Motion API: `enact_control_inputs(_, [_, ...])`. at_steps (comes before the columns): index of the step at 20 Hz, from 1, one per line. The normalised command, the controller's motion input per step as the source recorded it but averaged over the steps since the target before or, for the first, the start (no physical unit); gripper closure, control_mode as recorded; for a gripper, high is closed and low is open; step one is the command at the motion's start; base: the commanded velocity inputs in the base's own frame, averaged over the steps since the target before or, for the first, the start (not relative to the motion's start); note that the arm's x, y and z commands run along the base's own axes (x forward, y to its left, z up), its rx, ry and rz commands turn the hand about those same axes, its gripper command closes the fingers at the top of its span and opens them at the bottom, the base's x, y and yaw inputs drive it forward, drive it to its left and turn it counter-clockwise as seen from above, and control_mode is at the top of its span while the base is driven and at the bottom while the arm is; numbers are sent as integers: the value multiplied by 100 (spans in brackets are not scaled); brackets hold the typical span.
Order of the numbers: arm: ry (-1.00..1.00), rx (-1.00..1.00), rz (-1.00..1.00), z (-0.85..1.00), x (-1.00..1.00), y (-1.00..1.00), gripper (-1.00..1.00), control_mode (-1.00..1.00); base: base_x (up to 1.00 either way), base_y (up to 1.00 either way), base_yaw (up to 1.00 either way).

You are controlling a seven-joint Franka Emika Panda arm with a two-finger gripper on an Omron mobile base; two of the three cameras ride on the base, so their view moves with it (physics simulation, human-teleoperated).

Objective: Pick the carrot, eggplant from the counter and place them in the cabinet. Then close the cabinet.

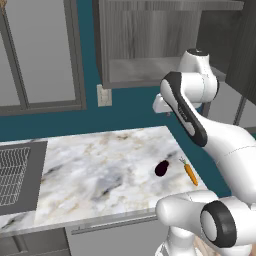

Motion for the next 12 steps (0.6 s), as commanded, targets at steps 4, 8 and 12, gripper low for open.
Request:
enact_control_inputs(4, [-2,0,0,-12,0,1,-100,-100,0,0,0])
enact_control_inputs(8, [4,0,-2,-55,0,0,-100,-100,0,0,0])
enact_control_inputs(12, [13,0,-11,-71,0,0,-100,-100,0,0,0])
